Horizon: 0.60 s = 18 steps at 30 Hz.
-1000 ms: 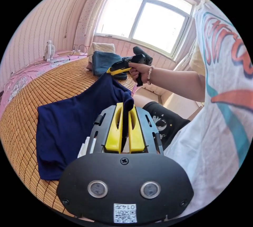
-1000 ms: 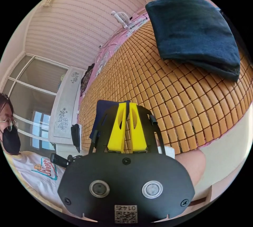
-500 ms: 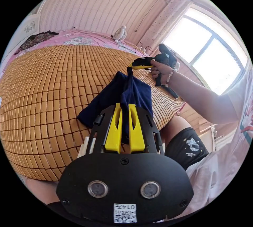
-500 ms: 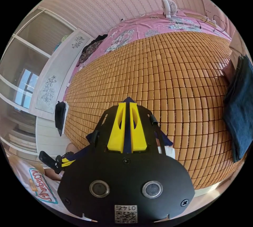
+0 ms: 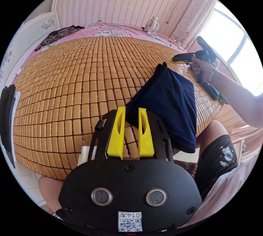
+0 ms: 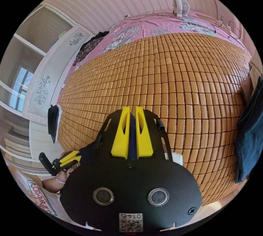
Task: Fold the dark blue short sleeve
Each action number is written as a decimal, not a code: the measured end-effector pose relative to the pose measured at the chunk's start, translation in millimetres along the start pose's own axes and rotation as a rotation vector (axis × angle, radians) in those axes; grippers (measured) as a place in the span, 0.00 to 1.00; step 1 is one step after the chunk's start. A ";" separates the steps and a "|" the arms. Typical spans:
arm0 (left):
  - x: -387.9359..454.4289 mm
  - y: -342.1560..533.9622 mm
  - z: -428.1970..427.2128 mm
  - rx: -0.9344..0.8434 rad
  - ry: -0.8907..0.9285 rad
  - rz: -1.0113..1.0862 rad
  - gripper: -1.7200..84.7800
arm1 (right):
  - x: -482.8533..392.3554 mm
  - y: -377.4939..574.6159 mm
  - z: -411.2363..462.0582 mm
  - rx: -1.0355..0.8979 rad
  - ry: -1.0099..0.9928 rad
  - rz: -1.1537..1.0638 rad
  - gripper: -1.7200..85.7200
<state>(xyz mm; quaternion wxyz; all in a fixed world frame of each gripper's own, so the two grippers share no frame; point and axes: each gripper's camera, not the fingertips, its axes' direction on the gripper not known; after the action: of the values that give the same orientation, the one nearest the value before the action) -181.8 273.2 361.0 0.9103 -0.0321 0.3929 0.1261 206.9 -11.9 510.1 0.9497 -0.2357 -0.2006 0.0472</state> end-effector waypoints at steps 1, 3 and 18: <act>3.5 0.9 0.5 -0.006 -0.023 -0.011 0.13 | -5.7 1.7 7.4 -0.031 0.050 -0.053 0.09; 10.0 2.2 0.9 -0.006 -0.056 -0.003 0.15 | -14.8 4.5 16.8 -0.054 0.059 -0.124 0.13; 34.0 2.0 -17.1 -0.030 -0.043 0.039 0.15 | -58.9 12.8 57.6 -0.122 0.104 -0.354 0.12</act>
<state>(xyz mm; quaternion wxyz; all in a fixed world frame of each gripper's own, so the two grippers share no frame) -171.9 279.4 324.7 0.9154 -0.0351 0.3718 0.1505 129.8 13.3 529.6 0.9363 -0.2559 -0.1919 -0.1453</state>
